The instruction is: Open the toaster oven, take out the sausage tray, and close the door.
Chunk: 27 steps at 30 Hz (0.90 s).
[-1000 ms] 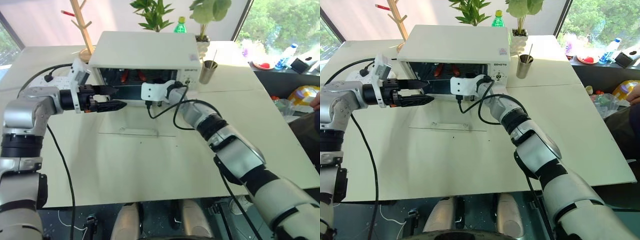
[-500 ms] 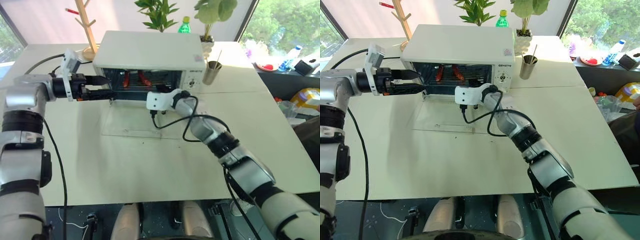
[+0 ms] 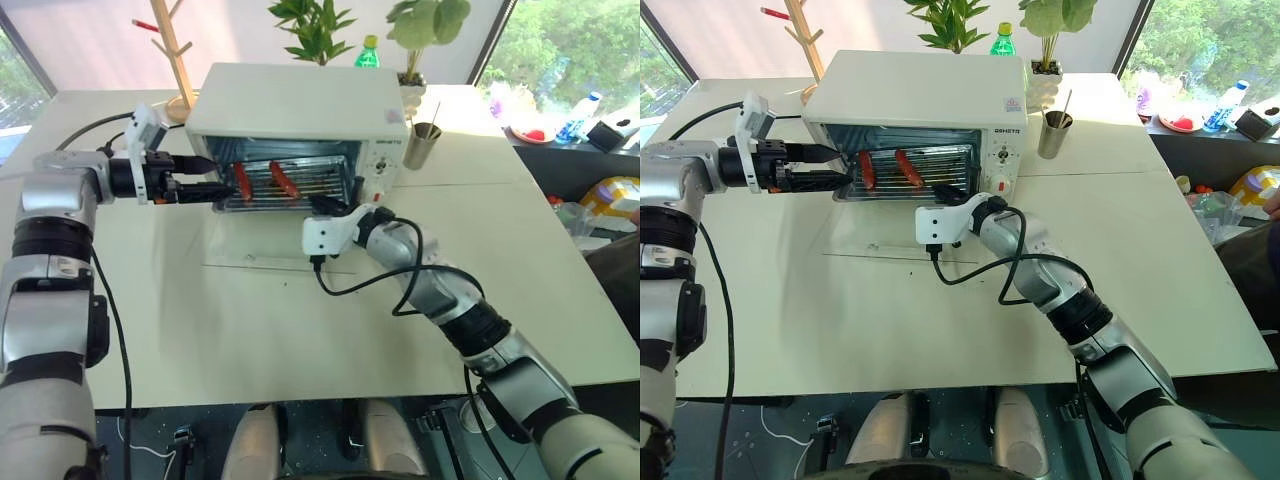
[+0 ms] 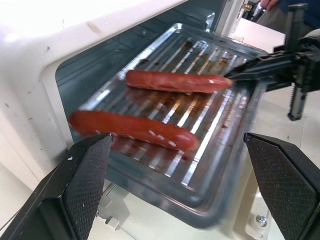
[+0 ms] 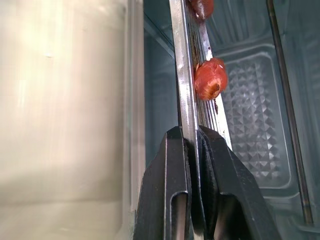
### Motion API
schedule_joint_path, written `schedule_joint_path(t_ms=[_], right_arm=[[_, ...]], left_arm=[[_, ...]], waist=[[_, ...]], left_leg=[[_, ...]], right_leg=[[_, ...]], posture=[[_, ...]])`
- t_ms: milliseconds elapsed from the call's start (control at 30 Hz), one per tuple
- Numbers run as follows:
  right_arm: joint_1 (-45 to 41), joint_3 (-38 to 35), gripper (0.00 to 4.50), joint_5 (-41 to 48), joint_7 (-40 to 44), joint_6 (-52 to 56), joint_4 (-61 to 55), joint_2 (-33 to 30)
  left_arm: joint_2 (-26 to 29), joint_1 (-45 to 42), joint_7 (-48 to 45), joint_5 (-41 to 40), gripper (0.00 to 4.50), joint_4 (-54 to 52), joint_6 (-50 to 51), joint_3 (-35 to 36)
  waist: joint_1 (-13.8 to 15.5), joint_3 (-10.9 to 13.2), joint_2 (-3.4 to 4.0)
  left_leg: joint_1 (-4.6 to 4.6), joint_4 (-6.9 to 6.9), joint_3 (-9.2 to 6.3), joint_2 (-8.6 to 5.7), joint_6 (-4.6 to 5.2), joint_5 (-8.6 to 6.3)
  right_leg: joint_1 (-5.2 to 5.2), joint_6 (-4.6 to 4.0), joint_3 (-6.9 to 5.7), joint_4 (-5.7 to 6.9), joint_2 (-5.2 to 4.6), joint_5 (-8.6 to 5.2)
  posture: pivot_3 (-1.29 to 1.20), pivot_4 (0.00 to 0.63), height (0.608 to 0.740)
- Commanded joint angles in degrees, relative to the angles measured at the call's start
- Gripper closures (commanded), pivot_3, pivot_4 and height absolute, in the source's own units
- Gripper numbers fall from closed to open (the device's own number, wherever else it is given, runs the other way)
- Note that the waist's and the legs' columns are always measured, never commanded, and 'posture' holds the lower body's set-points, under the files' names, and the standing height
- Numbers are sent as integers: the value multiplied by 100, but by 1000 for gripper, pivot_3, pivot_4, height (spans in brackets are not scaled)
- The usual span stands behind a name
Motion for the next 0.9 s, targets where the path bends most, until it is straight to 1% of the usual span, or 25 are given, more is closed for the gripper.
schedule_joint_path(t_ms=[33, 333, 633, 767, 900], right_arm=[[106, -230, 4420, 37, 20, 31, -183, -98], [490, -371, 4420, 108, 72, -77, -664, -304], [1279, -748, 4420, 391, 187, -541, -1519, -921], [1400, -840, 4420, 291, -8, -913, -1601, -1137], [1451, -846, 4420, 151, -212, -1297, -1506, -1300]], left_arm=[[30, -190, 29, 46, 0, 5, -71, 154], [35, -300, -22, 112, 0, 101, -94, 160], [-30, -383, -49, 186, 0, 245, -150, 163], [67, -307, -113, 25, 0, -26, 145, 283], [252, -46, -182, -187, 0, -623, 673, 485]], waist=[[2, 0, 0], [17, 1, -2], [83, 4, -5], [133, 5, -7], [125, 10, -13]], left_leg=[[0, 0, 0, 0, 0, 0], [-2, 0, -1, -1, 0, 0], [-8, 0, -3, -1, 0, 0], [-10, 0, -2, -1, 0, 0], [-14, 1, -2, -1, 0, 0]], right_leg=[[0, 0, 0, 0, 0, 0], [0, 0, -1, -3, -1, 0], [-1, 0, -3, -8, -1, 0], [-1, 1, -3, -10, -1, 0], [-4, 1, -3, -13, -1, 0]], posture=[[0, 150, 717], [0, 150, 717], [0, 150, 717], [0, 150, 717], [0, 150, 717]])
